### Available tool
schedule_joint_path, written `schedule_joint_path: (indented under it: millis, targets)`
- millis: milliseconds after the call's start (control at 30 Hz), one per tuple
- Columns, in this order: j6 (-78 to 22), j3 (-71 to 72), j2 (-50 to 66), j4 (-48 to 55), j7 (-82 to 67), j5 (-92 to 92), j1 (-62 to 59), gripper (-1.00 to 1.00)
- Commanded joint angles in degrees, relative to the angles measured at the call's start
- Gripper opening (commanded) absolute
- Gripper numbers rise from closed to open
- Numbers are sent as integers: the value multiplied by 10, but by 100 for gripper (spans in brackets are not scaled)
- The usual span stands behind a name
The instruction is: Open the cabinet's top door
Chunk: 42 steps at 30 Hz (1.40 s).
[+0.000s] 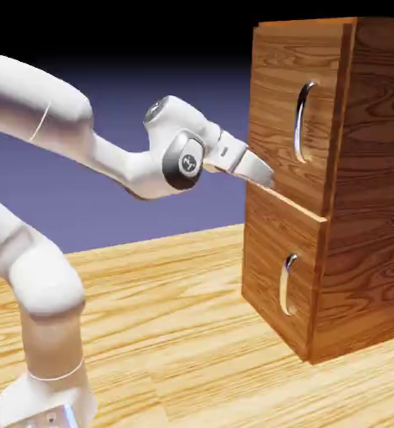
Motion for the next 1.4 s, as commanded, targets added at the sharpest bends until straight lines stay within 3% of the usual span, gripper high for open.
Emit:
schedule_joint_path:
  millis: [0,1367]
  targets:
    - [-1,-7,-3,4,21,-25,7,0]
    - [-42,-294,-106,179,860,-1047,291,0]
